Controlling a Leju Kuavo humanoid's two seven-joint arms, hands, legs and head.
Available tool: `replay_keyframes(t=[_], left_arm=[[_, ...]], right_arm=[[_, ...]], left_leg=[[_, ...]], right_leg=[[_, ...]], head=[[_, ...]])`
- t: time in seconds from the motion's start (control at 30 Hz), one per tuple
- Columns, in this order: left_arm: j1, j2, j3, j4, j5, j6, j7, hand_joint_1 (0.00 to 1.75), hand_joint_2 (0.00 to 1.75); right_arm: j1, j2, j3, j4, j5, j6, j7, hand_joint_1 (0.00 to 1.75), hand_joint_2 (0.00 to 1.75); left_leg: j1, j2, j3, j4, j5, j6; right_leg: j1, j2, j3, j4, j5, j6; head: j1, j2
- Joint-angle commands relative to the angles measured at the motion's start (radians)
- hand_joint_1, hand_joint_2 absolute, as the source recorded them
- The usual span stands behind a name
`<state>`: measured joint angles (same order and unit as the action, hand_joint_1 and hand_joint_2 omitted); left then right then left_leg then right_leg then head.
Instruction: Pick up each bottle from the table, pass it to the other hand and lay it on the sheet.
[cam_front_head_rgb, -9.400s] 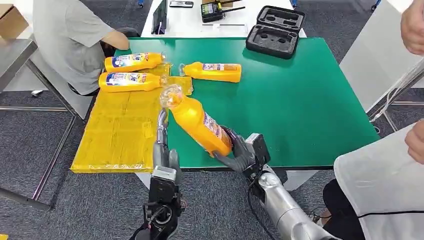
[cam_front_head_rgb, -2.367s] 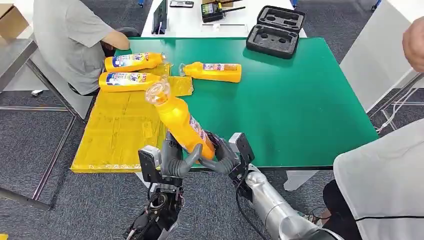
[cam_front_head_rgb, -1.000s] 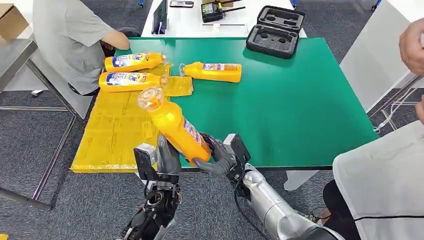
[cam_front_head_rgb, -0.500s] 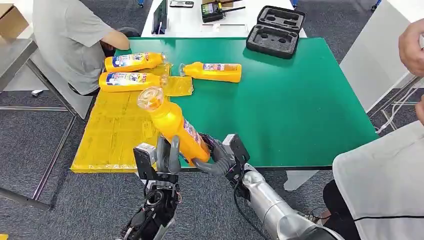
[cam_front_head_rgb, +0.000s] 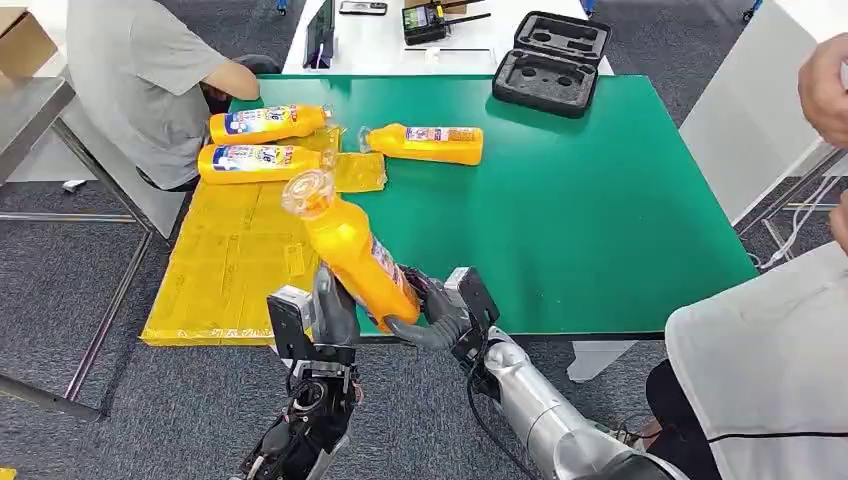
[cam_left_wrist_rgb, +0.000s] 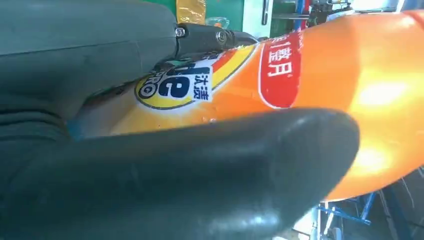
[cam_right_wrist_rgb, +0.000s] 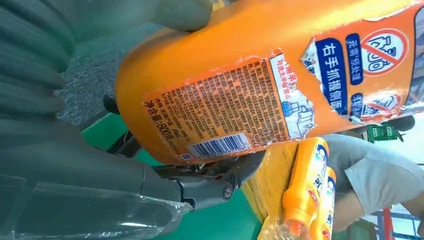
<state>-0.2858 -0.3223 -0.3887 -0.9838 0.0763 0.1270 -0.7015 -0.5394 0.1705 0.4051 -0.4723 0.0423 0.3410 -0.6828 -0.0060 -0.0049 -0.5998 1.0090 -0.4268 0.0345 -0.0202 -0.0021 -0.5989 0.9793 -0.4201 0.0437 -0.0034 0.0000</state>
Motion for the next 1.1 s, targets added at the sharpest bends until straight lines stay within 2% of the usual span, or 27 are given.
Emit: replay_keyframes(t=[0.03,0.1,0.13,0.17,0.2,0.23,0.77,1.1], left_arm=[[-0.015,-0.027,-0.016,0.030,0.021,0.007,0.003,0.00,0.00],[-0.015,-0.027,-0.018,0.031,0.015,0.009,0.003,0.00,0.00],[-0.014,-0.027,-0.023,0.025,0.008,-0.002,0.003,0.00,1.75],[-0.011,-0.027,-0.026,0.022,-0.002,0.000,0.003,0.10,1.75],[-0.010,-0.027,-0.032,0.031,-0.001,-0.014,0.003,0.12,1.75],[-0.010,-0.027,-0.032,0.031,-0.001,-0.014,0.003,0.00,1.75],[-0.035,-0.027,-0.058,0.075,0.030,0.011,0.003,0.00,1.75],[-0.036,-0.027,-0.042,0.077,0.041,-0.023,0.003,0.03,1.75]], right_arm=[[-0.044,0.004,0.006,0.052,-0.015,0.018,0.018,1.75,1.75],[-0.049,0.005,-0.002,0.051,-0.027,0.033,0.022,1.75,1.75],[-0.050,0.005,-0.005,0.050,-0.032,0.038,0.025,1.75,1.75],[-0.052,0.005,-0.008,0.049,-0.036,0.044,0.030,1.75,1.75],[-0.052,0.005,-0.007,0.048,-0.035,0.040,0.032,1.75,1.75],[-0.052,0.005,-0.007,0.048,-0.035,0.040,0.032,1.75,1.75],[-0.060,0.005,-0.006,0.059,-0.035,0.039,0.040,1.75,1.75],[-0.062,0.009,0.012,0.062,-0.018,0.033,0.034,1.75,1.75]], left_leg=[[0.002,0.000,0.003,0.001,-0.002,-0.002],[0.001,0.000,0.001,0.000,-0.001,-0.001],[0.001,0.000,0.002,0.001,-0.002,-0.002],[0.001,0.000,0.002,0.001,-0.001,-0.001],[0.001,0.000,0.003,0.001,-0.002,-0.002],[0.000,0.000,0.002,0.000,-0.001,-0.001],[0.000,0.000,0.002,0.000,-0.001,-0.001],[0.001,0.000,0.003,0.001,-0.002,-0.002]], right_leg=[[0.002,0.000,0.004,0.000,-0.002,-0.002],[0.001,0.000,0.002,0.000,-0.001,-0.001],[0.001,0.000,0.003,0.000,-0.001,-0.002],[0.001,-0.001,0.002,0.000,-0.001,-0.001],[0.001,-0.001,0.003,0.000,-0.002,-0.002],[0.000,0.000,0.002,0.000,-0.001,-0.001],[0.000,-0.001,0.002,0.000,-0.001,-0.001],[0.001,0.000,0.003,0.000,-0.002,-0.002]], head=[[0.000,0.000],[0.000,0.000],[0.000,0.000],[0.000,0.000],[0.000,0.000],[0.000,0.000],[0.000,0.000],[0.000,0.000]])
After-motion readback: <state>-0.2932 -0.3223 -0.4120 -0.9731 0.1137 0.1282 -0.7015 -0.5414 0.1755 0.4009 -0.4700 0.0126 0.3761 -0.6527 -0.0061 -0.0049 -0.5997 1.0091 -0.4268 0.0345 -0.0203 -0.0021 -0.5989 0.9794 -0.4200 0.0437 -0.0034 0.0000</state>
